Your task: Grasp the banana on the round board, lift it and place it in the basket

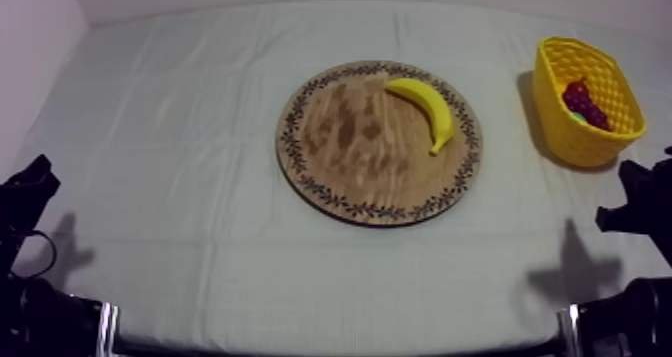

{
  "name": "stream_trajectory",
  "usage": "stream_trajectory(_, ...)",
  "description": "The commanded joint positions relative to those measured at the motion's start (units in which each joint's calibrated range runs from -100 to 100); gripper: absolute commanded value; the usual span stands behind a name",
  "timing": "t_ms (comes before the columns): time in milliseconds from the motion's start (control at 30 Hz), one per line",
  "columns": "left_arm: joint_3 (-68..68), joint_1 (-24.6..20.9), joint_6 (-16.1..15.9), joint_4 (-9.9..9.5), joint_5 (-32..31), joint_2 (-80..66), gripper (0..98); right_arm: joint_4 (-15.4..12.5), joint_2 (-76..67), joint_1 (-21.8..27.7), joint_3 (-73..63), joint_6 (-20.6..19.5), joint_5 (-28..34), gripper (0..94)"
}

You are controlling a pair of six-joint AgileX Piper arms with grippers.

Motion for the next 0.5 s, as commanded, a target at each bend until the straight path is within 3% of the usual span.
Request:
stream_trajectory(0,0.0,0.0,0.0,-0.01,0.0,0.0,0.1,0.0,0.0,0.0,0.0,0.0,0.0,0.3)
stream_trajectory(467,0.0,0.0,0.0,-0.01,0.0,0.0,0.1,0.0,0.0,-0.6,0.0,0.1,0.0,0.4)
